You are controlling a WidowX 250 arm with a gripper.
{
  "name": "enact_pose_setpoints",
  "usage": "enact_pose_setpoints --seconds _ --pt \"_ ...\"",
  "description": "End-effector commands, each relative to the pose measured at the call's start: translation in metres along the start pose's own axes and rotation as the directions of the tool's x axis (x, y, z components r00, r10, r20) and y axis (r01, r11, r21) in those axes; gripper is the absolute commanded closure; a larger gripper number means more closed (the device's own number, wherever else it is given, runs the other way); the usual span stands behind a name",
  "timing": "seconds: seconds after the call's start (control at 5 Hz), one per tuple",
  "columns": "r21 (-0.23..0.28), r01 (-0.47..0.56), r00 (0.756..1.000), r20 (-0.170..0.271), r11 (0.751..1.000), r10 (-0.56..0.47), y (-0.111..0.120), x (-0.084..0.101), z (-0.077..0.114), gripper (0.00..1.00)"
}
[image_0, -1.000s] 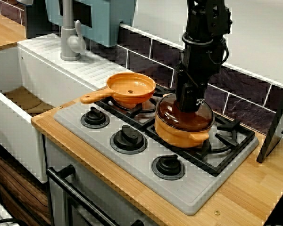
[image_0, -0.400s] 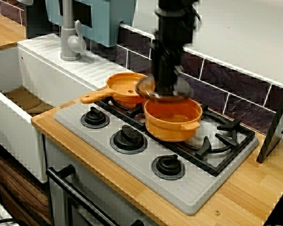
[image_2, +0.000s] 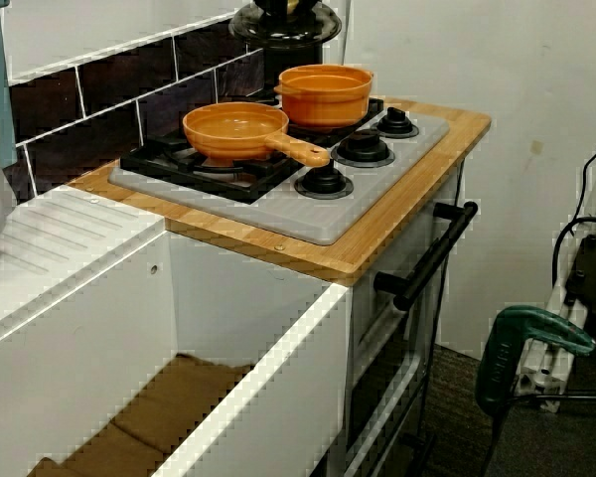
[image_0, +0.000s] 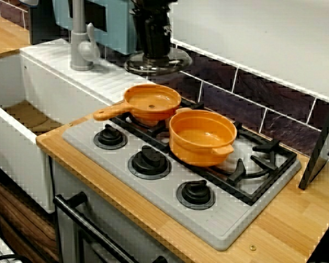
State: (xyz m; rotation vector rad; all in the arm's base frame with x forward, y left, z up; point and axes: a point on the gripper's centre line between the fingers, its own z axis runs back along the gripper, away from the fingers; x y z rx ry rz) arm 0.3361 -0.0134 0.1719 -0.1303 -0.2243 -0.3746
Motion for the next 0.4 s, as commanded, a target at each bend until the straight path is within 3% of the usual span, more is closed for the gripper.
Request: enact_pose_setpoints --seconds 0.0,0.2 --pt "0.088 -0.033 0.999 0.039 0.996 0.029 0.014 -0.017 0.003 1.0" --pt "0.117 -0.038 0.999 0.034 0.992 0.034 0.012 -0.02 -0.007 1.0"
